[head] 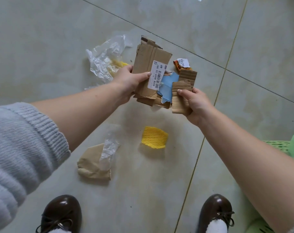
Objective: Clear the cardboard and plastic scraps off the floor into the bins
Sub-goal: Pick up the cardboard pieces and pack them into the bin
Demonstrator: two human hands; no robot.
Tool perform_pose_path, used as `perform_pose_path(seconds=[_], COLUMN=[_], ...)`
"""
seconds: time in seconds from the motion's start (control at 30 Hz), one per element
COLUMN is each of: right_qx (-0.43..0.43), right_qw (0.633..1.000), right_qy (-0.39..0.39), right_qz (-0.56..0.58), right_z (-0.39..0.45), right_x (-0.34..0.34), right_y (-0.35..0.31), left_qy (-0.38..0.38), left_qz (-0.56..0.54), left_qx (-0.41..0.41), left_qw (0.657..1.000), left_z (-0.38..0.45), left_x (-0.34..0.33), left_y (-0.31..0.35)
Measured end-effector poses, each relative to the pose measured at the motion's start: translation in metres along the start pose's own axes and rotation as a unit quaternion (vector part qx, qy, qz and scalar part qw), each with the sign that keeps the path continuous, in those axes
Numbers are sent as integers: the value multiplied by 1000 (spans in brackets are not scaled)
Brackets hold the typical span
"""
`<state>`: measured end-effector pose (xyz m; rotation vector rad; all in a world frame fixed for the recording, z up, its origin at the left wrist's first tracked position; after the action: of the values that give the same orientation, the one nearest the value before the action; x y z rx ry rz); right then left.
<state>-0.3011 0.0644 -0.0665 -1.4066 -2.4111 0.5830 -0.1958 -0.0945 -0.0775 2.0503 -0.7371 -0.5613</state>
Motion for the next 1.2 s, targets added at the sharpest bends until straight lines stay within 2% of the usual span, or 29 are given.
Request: perform_pose_path(seconds=[0.1, 0.23, 0.53, 0.67, 0.8, 0.97, 1.1, 1.2], right_qx=[15, 49, 152, 196, 252, 306, 352, 347], right_qw=[999, 994, 953, 943, 938, 916, 904, 912], right_qy=[18, 57, 223, 204, 175, 205, 220, 213], right_qz=[30, 81, 134, 174, 162, 161, 104, 42], right_z=[-13, -38, -140, -187, -226, -260, -281, -284], right_x=[12, 45, 148, 180, 210, 266, 322, 352], right_y=[-1, -1, -17, -26, -16, 2, 30, 51], left_qy=[-29, -115, -242, -287, -307, -301, -310, -302], left_qz=[-8, -9, -82, -78, -59, -18, 64, 149], left_qx=[3, -1, -5, -83, -142, -200, -296, -367], left_qw=[1000, 993, 967, 951, 939, 932, 901, 867], left_z=[4, 4, -47, -84, -135, -186, -227, -242], left_x=[-14, -51, -176, -209, -230, -276, -318, -340], left_y=[8, 24, 55, 91, 107, 101, 82, 65])
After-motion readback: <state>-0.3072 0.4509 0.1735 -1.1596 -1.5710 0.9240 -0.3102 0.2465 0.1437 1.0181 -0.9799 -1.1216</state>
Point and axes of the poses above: each hand's wrist, its own z-axis towards the middle knuckle, its own x-axis out of the back of the hand, y = z × x, the point moved 1 cm from there along z, towards the middle knuckle, and after that the axes turned 11 degrees about -x, right-handed, at the moved point
